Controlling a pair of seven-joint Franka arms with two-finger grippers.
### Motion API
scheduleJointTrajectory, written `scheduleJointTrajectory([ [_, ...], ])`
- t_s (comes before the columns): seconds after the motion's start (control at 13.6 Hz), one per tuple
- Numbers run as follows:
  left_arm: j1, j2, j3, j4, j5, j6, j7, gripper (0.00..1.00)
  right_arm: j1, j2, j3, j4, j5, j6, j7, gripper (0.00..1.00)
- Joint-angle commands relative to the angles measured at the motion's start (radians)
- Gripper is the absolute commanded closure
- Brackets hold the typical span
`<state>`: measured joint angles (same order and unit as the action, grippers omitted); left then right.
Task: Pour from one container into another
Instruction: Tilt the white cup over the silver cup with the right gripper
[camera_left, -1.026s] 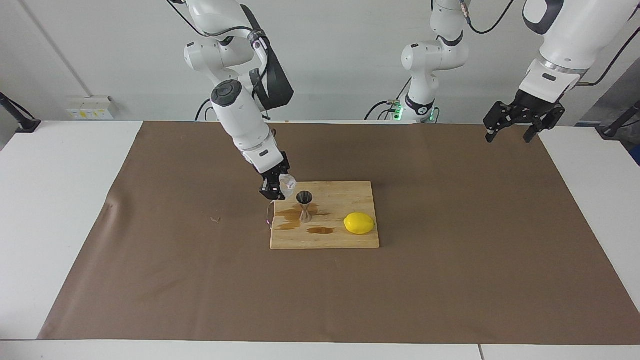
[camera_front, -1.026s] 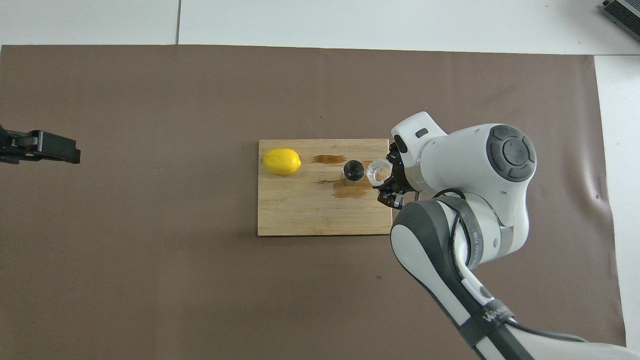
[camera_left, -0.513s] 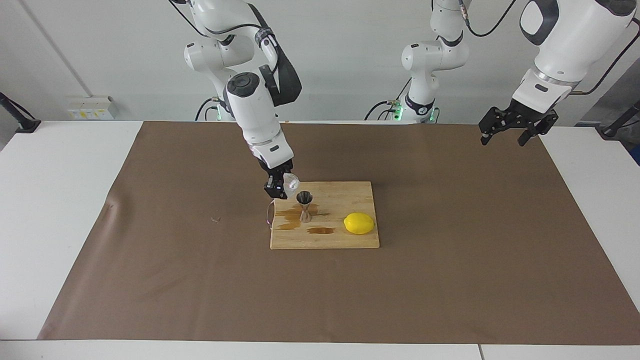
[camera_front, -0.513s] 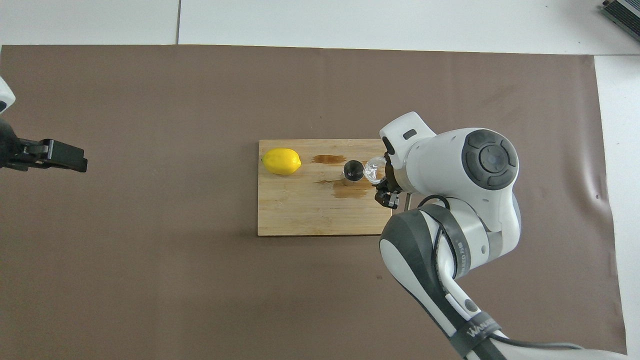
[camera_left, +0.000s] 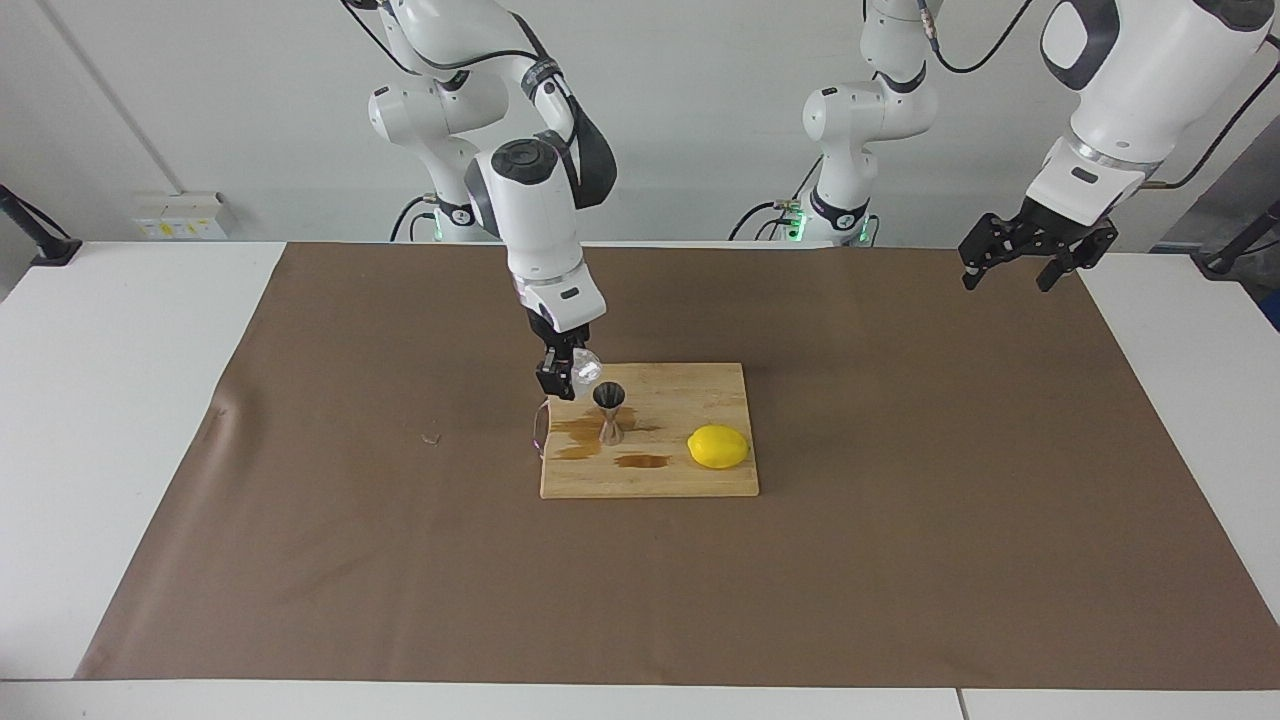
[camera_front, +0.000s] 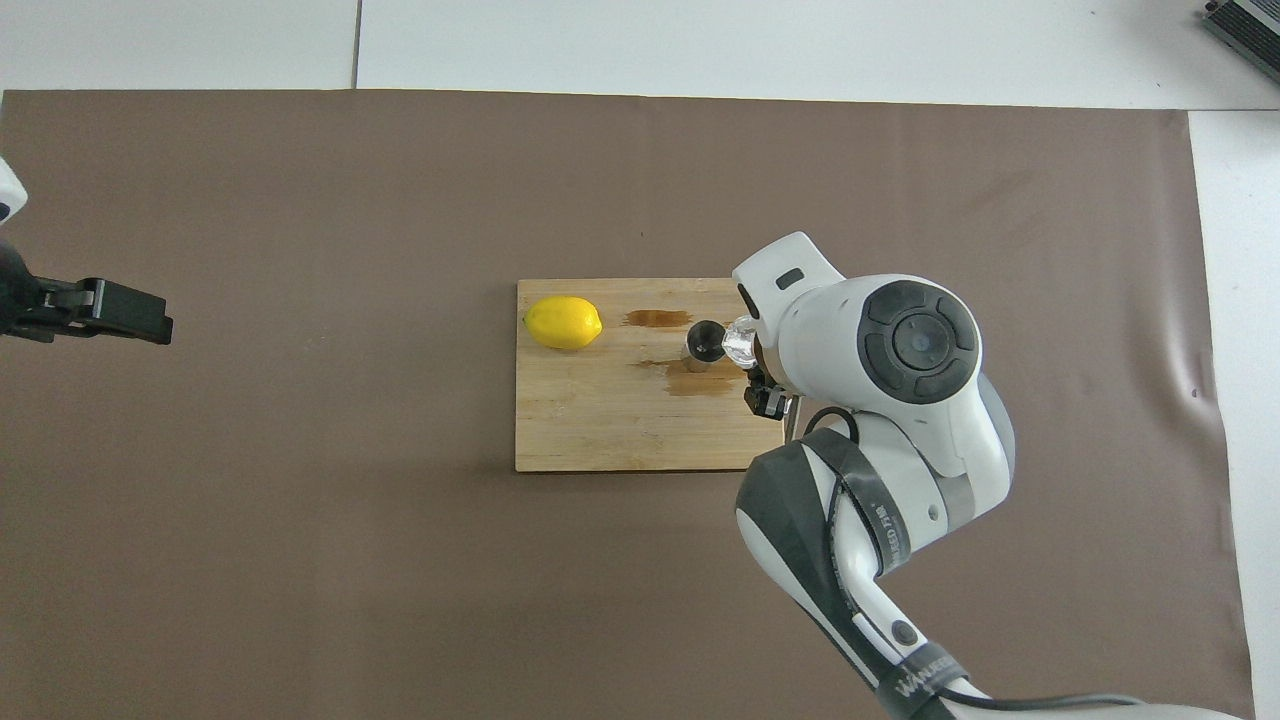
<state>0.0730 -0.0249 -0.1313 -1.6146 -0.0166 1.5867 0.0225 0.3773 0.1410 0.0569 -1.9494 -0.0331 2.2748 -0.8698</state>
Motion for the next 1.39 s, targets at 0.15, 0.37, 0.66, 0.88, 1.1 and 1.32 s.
scheduleJointTrajectory([
  [0.15,0.007,-0.020,0.001,-0.016,0.007,-0.013,0.013,0.00,0.000,0.028,0.003,0.037,-0.091,0.000,0.060,0.58],
  [0.37,0.007,-0.020,0.002,-0.016,0.009,-0.011,0.013,0.00,0.003,0.049,0.003,0.038,-0.116,0.005,0.063,0.58],
  [0.66,0.007,-0.020,0.001,-0.016,0.009,-0.011,0.013,0.00,0.025,0.058,0.001,0.041,-0.169,0.005,0.083,0.58],
  [0.88,0.007,-0.021,0.001,-0.016,0.007,-0.011,0.013,0.00,0.025,0.066,0.003,0.047,-0.197,0.003,0.104,0.58],
  [1.1,0.007,-0.020,0.001,-0.016,0.009,-0.011,0.013,0.00,0.023,0.068,0.001,0.056,-0.198,0.005,0.104,0.58],
  [1.32,0.007,-0.020,0.001,-0.016,0.007,-0.013,0.011,0.00,0.023,0.071,0.003,0.056,-0.205,0.005,0.104,0.58],
])
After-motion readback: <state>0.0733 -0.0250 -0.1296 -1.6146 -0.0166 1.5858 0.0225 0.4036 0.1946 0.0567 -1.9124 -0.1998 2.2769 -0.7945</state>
